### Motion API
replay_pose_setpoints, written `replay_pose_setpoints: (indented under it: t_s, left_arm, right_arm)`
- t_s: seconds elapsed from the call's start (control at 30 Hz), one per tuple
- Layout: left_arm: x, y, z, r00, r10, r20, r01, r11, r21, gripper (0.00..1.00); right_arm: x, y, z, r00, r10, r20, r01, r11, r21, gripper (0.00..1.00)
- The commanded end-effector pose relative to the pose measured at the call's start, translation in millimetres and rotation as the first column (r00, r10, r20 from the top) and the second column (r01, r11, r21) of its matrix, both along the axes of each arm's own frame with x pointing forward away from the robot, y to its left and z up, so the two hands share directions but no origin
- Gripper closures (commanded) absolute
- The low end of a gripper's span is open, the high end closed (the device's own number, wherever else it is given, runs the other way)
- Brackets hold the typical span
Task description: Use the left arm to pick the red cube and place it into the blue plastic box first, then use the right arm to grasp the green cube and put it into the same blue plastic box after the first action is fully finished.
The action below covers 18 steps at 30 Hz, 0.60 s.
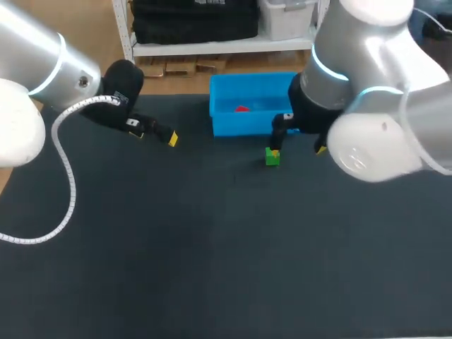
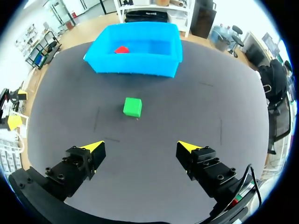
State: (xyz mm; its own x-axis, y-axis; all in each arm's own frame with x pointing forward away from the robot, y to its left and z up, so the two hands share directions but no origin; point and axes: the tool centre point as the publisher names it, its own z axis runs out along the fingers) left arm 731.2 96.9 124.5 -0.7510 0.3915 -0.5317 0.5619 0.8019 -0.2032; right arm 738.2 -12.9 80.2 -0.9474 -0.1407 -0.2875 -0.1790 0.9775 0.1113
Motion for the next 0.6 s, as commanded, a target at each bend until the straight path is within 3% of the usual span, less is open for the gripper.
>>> replay_pose_setpoints:
  t_s: [0.03,0.3,0.6]
  left_arm:
    - [0.5,1,-0.7,1.000,-0.004,0.002,0.004,1.000,-0.005,0.00]
    - [0.5,1,-0.7,1.000,-0.004,0.002,0.004,1.000,-0.005,0.00]
    - [0.5,1,-0.7,1.000,-0.004,0.002,0.004,1.000,-0.005,0.00]
  right_arm:
    - [27.9,16,-6,0.996,0.000,-0.087,-0.002,1.000,-0.030,0.00]
    - [48.2,23,-24,0.996,-0.031,-0.088,0.027,0.999,-0.042,0.00]
    - [57.9,25,-39,0.997,-0.047,-0.053,0.047,0.999,-0.013,0.00]
